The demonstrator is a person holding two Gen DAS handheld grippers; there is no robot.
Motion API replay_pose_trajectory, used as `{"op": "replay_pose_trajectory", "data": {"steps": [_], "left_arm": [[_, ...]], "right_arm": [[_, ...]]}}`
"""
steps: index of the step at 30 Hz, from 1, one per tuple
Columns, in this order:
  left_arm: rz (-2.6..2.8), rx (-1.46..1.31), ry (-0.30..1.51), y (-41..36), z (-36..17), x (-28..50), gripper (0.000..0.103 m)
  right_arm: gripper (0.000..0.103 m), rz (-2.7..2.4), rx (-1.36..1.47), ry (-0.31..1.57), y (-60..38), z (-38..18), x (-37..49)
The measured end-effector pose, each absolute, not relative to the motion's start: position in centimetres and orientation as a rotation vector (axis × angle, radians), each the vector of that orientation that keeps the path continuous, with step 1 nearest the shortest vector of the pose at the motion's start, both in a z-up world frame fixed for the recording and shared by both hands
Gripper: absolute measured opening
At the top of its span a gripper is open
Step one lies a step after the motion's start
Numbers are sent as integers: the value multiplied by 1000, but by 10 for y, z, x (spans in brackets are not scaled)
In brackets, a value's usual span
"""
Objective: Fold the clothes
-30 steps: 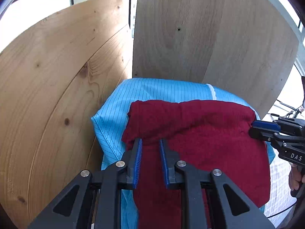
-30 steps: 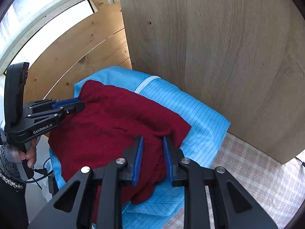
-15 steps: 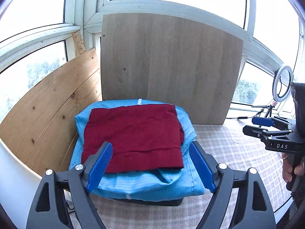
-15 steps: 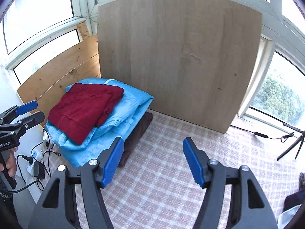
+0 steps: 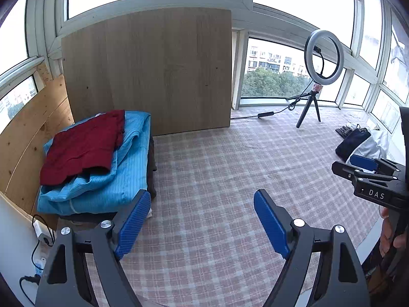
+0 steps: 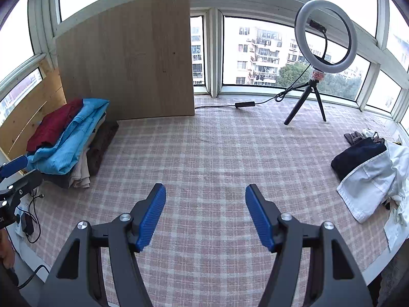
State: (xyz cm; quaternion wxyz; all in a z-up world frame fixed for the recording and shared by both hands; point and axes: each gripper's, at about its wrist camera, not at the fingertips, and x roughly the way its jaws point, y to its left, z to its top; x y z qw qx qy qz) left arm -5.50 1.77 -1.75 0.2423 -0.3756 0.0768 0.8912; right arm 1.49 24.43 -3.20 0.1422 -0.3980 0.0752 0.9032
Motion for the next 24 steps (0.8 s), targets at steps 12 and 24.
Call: {"op": "replay_pose_trajectory", "data": {"steps": [12,24], "left_arm": [[2315,-1029,245,59,-16,-24,82],[2434,-1006,219,37,-1,-14,82]], "right_arm": [[64,2474,-1069,348,279,-30,84],[64,2538,-1041,291,264,-19,86]]}}
